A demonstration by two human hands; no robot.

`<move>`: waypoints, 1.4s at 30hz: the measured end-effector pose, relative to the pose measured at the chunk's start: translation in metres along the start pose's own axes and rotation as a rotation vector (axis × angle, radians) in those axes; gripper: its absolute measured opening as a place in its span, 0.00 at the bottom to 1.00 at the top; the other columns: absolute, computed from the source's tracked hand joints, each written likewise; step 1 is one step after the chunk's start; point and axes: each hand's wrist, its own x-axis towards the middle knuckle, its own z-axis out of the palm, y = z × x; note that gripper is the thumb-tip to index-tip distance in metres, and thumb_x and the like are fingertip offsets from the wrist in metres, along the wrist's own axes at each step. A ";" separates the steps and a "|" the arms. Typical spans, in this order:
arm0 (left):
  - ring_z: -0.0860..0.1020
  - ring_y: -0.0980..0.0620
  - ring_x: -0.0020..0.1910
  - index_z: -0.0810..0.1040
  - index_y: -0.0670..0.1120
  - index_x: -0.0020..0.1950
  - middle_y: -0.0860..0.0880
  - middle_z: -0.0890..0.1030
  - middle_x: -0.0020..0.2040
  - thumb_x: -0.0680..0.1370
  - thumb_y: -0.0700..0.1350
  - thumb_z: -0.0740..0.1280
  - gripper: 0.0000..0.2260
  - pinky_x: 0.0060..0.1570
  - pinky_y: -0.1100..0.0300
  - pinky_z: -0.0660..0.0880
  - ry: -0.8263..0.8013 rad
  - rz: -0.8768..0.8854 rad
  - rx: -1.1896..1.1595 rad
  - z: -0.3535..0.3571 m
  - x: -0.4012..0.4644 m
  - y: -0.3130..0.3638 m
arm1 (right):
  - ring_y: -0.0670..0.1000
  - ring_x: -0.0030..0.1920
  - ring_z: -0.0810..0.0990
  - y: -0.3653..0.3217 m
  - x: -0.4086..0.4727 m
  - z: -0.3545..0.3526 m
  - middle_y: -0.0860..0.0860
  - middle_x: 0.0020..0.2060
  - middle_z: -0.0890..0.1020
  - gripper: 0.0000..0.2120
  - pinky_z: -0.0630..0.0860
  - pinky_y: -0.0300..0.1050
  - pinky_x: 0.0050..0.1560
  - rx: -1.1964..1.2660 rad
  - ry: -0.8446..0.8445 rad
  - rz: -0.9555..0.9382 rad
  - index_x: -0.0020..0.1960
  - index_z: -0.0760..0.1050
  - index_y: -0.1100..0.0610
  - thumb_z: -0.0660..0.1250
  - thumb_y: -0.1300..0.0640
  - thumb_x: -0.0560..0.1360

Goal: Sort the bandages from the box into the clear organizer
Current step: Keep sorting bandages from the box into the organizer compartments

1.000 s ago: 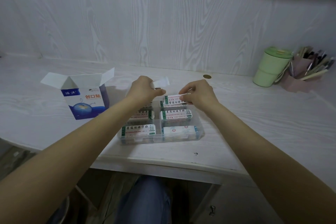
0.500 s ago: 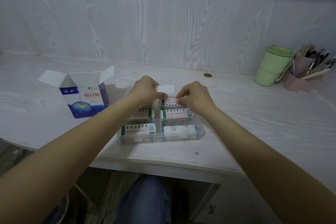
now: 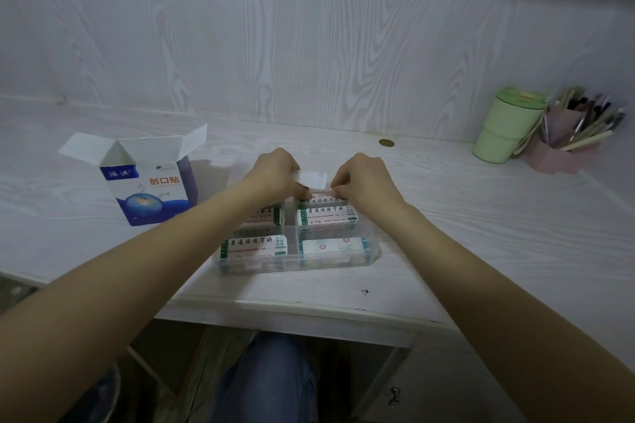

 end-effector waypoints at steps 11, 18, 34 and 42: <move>0.72 0.48 0.40 0.81 0.39 0.48 0.46 0.76 0.37 0.70 0.44 0.75 0.12 0.34 0.60 0.66 -0.033 0.055 0.142 -0.007 0.001 0.007 | 0.51 0.45 0.82 -0.005 0.005 -0.005 0.55 0.42 0.85 0.05 0.79 0.44 0.47 -0.050 -0.071 0.017 0.45 0.84 0.61 0.73 0.66 0.70; 0.66 0.52 0.29 0.70 0.43 0.34 0.49 0.69 0.31 0.75 0.55 0.69 0.18 0.30 0.59 0.60 0.068 0.051 -0.117 -0.018 -0.011 0.010 | 0.51 0.46 0.81 -0.006 0.001 -0.010 0.54 0.42 0.84 0.05 0.79 0.48 0.49 -0.023 -0.072 0.025 0.46 0.83 0.61 0.74 0.64 0.70; 0.72 0.56 0.35 0.81 0.46 0.56 0.50 0.77 0.37 0.77 0.38 0.67 0.09 0.38 0.67 0.69 0.021 0.308 -0.311 -0.024 -0.018 0.005 | 0.44 0.29 0.81 -0.013 -0.007 -0.038 0.58 0.36 0.82 0.03 0.77 0.32 0.33 0.910 -0.064 0.233 0.46 0.79 0.64 0.69 0.69 0.73; 0.77 0.55 0.43 0.84 0.44 0.52 0.48 0.82 0.44 0.72 0.40 0.74 0.09 0.41 0.70 0.67 0.061 0.222 -0.080 -0.009 -0.008 0.001 | 0.45 0.29 0.78 -0.002 -0.007 -0.024 0.53 0.31 0.80 0.02 0.76 0.30 0.30 0.369 0.023 0.145 0.44 0.82 0.59 0.71 0.64 0.72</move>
